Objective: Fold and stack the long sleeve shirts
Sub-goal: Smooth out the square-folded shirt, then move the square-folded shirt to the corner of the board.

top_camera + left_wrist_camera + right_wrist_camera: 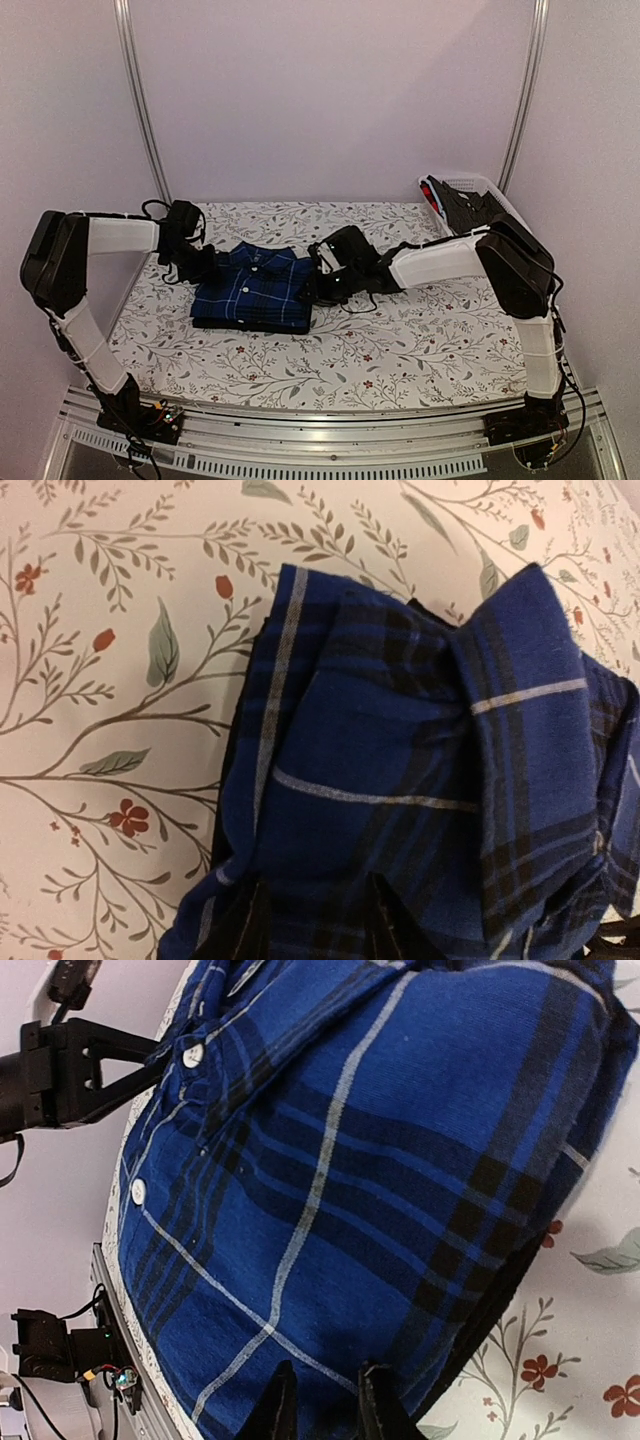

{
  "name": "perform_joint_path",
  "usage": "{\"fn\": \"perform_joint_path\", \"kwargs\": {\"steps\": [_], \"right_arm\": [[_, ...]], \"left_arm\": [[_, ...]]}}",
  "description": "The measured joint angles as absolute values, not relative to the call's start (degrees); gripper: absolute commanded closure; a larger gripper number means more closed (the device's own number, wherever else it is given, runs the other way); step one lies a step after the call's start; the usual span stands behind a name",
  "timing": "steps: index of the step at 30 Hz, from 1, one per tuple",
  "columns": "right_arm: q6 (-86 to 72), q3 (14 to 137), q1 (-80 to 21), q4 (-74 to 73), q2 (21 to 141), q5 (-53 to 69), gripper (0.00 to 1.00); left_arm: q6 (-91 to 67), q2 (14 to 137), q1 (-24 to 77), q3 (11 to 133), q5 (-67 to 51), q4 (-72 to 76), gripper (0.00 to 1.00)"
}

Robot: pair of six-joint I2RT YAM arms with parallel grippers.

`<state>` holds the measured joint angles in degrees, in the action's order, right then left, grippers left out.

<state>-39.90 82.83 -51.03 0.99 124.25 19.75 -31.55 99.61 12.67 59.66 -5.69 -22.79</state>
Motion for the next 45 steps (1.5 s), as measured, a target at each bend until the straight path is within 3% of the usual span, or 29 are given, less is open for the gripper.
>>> {"fn": "perform_joint_path", "kwargs": {"steps": [9, 17, 21, 28, 45], "right_arm": [[-36.12, 79.22, -50.0, -3.88, 112.44, 12.32, 0.37], [-33.1, 74.28, -45.47, -5.52, 101.32, 5.34, 0.02], [-32.18, 70.78, -43.0, -6.66, 98.04, 2.98, 0.01], [-32.12, 66.28, -40.32, -8.32, 92.66, -0.8, 0.01], [-32.32, 62.57, -38.81, -10.11, 86.32, -5.54, 0.01]], "left_arm": [[-32.32, 92.66, 20.62, 66.06, -4.25, -24.62, 0.53], [-35.81, 98.15, 32.73, 72.07, -6.63, -23.05, 0.34], [-37.32, 105.71, 38.5, 77.69, -7.62, -22.02, 0.26], [-39.46, 117.1, 45.25, 86.78, -9.5, -21.63, 0.2], [-40.53, 127.17, 45.56, 92.12, -7.75, -21.74, 0.18]]}}
